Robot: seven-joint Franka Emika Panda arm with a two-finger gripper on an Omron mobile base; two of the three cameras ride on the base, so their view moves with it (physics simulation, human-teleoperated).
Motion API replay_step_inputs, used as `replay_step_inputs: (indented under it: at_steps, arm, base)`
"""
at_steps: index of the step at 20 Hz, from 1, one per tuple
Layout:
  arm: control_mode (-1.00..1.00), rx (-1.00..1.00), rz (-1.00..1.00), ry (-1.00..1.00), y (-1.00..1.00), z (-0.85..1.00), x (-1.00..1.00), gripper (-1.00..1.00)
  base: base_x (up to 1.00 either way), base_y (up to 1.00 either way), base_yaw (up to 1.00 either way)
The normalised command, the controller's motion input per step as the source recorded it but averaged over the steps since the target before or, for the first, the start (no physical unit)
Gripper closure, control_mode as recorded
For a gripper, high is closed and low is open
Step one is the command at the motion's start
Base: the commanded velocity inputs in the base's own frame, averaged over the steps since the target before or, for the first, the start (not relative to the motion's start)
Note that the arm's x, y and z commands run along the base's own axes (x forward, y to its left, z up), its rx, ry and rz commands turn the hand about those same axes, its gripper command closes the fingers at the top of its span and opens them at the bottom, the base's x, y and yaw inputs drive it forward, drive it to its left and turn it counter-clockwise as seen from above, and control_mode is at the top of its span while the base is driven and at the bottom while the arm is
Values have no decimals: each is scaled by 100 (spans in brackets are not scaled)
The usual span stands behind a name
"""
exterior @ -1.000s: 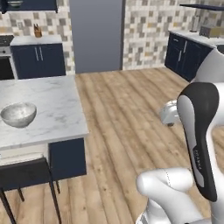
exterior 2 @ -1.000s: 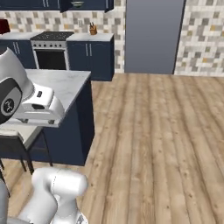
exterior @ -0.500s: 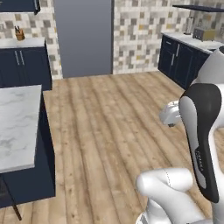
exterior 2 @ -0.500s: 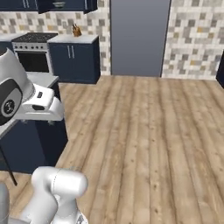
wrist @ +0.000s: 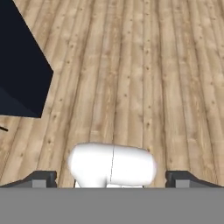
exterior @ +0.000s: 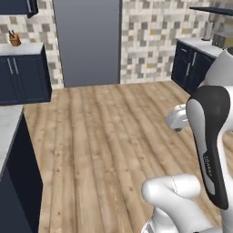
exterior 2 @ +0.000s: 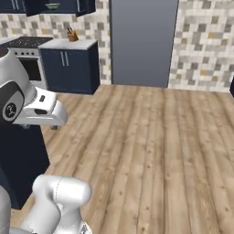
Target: Pick up the bowls from the cabinet and place each bowl in front of a stool on the dining counter.
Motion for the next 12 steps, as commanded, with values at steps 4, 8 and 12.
replay_step_inputs:
  at_steps: [4, 8, 12]
  arm:
    - [100, 0, 0, 0, 0, 0, 0, -100]
    - [100, 0, 0, 0, 0, 0, 0, -100]
    - [100, 0, 0, 0, 0, 0, 0, -100]
  base:
    - [100, -36, 15]
    - [100, -27, 15]
    - [100, -27, 15]
